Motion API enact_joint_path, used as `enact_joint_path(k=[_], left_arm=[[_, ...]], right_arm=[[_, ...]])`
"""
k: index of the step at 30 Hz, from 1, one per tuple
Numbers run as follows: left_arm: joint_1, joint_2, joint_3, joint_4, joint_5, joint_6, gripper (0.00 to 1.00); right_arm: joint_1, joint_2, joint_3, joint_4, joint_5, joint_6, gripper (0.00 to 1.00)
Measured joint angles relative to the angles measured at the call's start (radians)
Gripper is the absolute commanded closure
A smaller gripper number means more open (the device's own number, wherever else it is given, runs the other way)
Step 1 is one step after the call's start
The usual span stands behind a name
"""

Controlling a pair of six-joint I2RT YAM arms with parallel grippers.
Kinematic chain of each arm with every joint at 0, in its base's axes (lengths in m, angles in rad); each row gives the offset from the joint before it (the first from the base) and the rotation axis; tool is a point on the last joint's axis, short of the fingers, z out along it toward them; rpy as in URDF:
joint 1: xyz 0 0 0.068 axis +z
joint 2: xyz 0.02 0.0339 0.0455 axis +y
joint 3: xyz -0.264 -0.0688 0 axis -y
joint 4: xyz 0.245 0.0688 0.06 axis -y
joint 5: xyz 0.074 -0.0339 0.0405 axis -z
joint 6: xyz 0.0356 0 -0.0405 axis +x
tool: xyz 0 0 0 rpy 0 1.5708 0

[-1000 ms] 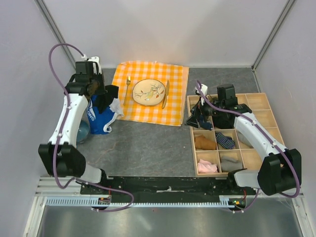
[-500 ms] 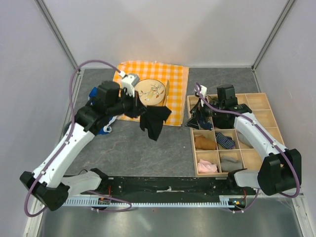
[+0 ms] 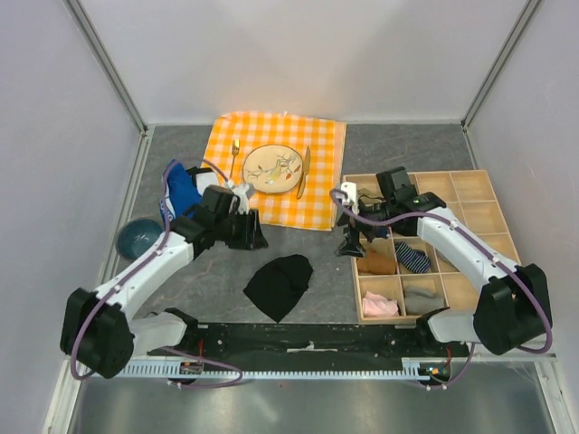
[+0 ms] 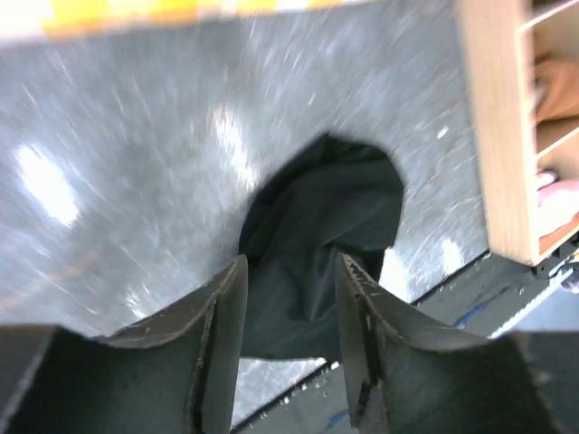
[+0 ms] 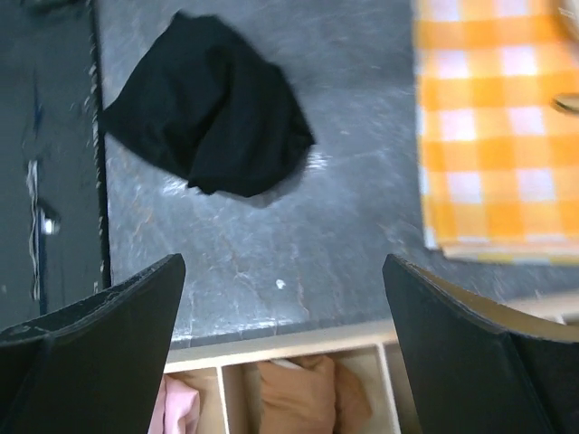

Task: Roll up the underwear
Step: Place the underwear at the center of the board, then flatten out the underwear at the center of the board.

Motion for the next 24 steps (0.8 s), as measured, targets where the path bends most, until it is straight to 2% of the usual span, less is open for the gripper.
enact_joint_path(k=[6,7,10,18,24], left_arm=[[0.003,-0.272,0.145,0.01,-0.132,0.182,0.36],[0.002,-0.33,0.139,0.019,-0.159,0.211,0.33],[0.003,-0.472,0.06,0.047,-0.231,0.259,0.33],[0.003,-0.575,-0.016,0.034,-0.381,0.315,0.33],[0.003,-0.626,-0.026,0.035,-0.398,0.332,0.32]], right_arm=[[0.261,-0.022,-0.1,-0.045,0.042,-0.286,0.02],[0.322,-0.026,-0.119,-0.047,0.06,-0.328,0.02],[0.441,0.012,-0.101,-0.056,0.111,-0.399,0.02],[0.726,0.274,0.041,0.0,0.317,-0.426,0.02],[0.798,0.338,0.053,0.008,0.419,-0.403,0.02]])
